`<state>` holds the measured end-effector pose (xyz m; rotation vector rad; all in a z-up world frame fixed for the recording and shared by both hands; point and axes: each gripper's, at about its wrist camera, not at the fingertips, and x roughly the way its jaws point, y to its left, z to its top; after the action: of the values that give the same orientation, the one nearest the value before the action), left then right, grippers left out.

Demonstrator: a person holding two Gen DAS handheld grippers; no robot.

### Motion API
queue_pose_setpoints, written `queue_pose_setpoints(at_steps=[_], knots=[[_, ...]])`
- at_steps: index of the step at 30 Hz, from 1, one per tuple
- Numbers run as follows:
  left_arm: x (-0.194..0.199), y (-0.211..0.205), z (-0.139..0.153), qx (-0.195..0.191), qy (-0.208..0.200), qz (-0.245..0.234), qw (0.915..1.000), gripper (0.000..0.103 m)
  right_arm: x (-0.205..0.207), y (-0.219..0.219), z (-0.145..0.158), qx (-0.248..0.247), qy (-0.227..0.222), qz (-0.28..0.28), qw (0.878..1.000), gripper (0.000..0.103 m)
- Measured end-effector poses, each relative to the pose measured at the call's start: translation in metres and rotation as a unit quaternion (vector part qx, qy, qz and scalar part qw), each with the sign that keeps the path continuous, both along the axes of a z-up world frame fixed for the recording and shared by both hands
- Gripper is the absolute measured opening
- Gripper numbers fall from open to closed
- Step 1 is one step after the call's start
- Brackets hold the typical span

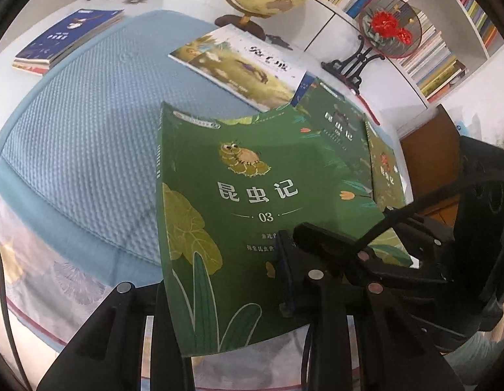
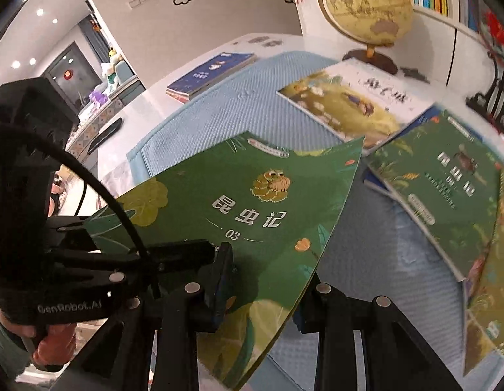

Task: Organize books
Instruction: 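Carry the green book with the left gripper toward the book stack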

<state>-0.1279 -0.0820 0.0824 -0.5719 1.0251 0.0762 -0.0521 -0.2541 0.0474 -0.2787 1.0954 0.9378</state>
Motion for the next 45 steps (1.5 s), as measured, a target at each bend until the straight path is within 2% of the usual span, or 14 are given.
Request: queue_pose_setpoints(at_steps=[5, 13, 20, 26, 32, 37, 45], knots=[[0.008, 0.0, 0.008, 0.002, -0.002, -0.008, 1.0, 0.028, -0.004, -0.001, 0.011, -0.002, -0.028, 0.01, 1.0, 0.03], [0.013, 0.002, 0.023, 0.023, -0.008, -0.015, 0.9996, 0.028, -0.001, -0.004, 0.019, 0.023, -0.029, 0.005, 0.999, 0.03], [0.013, 0.034, 0.048, 0.041, -0.028, -0.009, 0.9987, 0.028, 0.006, 0.026, 0.039, 0.045, -0.042, 0.013, 0.998, 0.03], [0.007, 0.1, 0.065, 0.052, -0.054, 0.008, 0.9971, 0.028, 0.011, 0.093, 0.054, 0.058, -0.063, 0.022, 0.996, 0.031], [0.0, 0.193, 0.066, 0.061, -0.068, 0.003, 0.9958, 0.028, 0.007, 0.196, 0.056, 0.046, -0.085, 0.018, 0.995, 0.031], [-0.001, 0.278, 0.059, 0.054, -0.065, -0.005, 0.9964, 0.027, 0.007, 0.278, 0.047, 0.051, -0.075, 0.003, 0.996, 0.031], [0.018, 0.361, 0.061, 0.069, -0.066, -0.045, 0.9944, 0.028, 0.028, 0.364, 0.038, 0.063, -0.057, -0.042, 0.995, 0.031]])
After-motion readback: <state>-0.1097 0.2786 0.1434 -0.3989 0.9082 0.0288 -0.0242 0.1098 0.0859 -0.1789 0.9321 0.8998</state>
